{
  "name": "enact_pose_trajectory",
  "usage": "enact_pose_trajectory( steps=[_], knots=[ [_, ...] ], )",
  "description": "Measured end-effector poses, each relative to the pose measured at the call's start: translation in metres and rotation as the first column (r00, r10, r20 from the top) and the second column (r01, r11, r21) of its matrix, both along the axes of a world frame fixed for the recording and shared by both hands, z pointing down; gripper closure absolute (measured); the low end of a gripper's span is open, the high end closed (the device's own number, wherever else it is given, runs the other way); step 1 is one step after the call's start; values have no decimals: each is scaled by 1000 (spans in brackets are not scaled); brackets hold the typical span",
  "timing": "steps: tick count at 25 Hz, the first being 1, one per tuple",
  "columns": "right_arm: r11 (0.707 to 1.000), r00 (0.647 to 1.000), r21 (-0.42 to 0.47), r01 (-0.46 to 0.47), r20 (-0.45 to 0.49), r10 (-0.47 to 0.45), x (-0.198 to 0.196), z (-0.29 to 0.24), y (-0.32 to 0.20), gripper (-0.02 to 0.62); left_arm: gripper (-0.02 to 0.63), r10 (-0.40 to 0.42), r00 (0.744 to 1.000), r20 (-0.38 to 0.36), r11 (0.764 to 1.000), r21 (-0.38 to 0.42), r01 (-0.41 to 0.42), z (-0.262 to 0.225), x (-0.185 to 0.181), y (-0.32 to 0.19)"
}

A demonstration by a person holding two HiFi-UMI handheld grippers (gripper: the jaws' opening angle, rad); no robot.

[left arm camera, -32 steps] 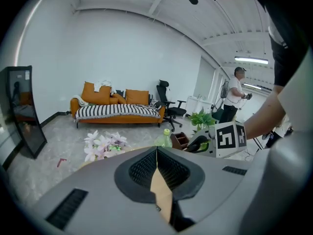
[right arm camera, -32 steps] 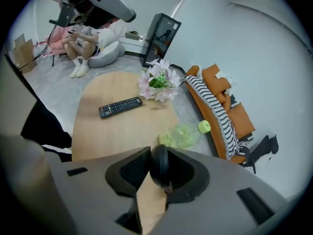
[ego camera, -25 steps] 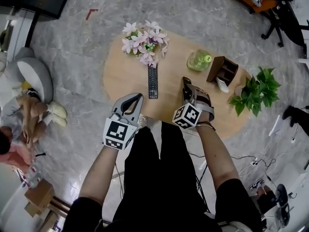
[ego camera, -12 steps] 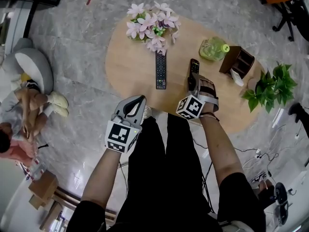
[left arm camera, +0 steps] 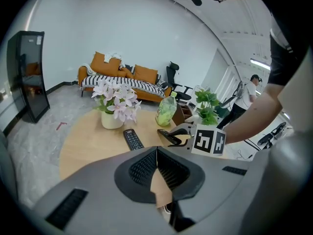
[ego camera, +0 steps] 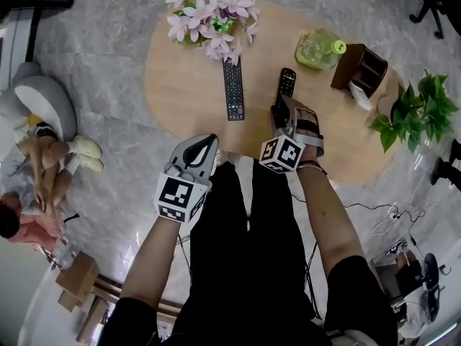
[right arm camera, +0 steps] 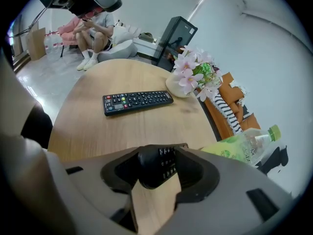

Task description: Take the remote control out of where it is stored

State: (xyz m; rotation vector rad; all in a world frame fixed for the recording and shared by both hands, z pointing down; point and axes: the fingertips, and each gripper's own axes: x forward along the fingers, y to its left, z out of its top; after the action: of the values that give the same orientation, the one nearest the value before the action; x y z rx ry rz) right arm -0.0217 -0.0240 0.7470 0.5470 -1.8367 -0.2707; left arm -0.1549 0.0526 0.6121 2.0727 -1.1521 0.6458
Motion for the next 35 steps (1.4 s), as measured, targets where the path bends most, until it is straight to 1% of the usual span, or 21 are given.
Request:
enact_pose_trajectory(
  steps=[3, 6, 10, 12, 16, 20, 23, 27, 31, 33, 35],
  knots=[
    [1000, 1000, -13, -2, 10, 2, 0, 9, 9, 401, 598, 3, 1000, -2, 1000, -5, -3, 3, 2, 3],
    [999, 1000, -44, -5, 17, 5, 0, 19, 17, 377, 598, 8, 1000, -1, 1000, -10, -8, 7, 2, 4],
    [996, 997, -77, -45, 63, 50, -2, 24, 22, 365, 598, 18, 1000, -2, 1000, -10, -18, 12, 2, 6],
    [993, 996, -99, -62, 65, 69, -1, 27, 25, 360, 598, 22, 1000, -2, 1000, -13, -22, 14, 3, 8],
    [981, 993, -175, -89, 57, 100, -1, 31, 29, 348, 598, 24, 1000, 8, 1000, -6, -24, 15, 1, 8],
    [958, 985, -256, -125, 84, 151, -1, 20, 28, 344, 598, 32, 999, -1, 999, 18, -32, 3, 2, 1],
    [948, 974, -274, -160, 111, 197, -2, 2, 24, 344, 598, 40, 999, -3, 998, 50, -40, -13, -1, -5],
    [949, 966, -256, -186, 128, 224, -2, -33, 29, 344, 598, 41, 999, -10, 996, 83, -40, -40, -8, -6],
    [947, 942, -218, -237, 188, 279, -2, -92, 31, 345, 598, 4, 999, -48, 993, 121, 2, -78, -21, -9],
    [940, 918, -203, -276, 235, 320, -1, -128, 31, 345, 600, -4, 999, -53, 988, 152, 12, -99, -28, -12],
    [922, 874, -202, -330, 305, 380, 0, -166, 29, 345, 598, -1, 999, -53, 981, 192, 11, -124, -34, -18]
  ],
)
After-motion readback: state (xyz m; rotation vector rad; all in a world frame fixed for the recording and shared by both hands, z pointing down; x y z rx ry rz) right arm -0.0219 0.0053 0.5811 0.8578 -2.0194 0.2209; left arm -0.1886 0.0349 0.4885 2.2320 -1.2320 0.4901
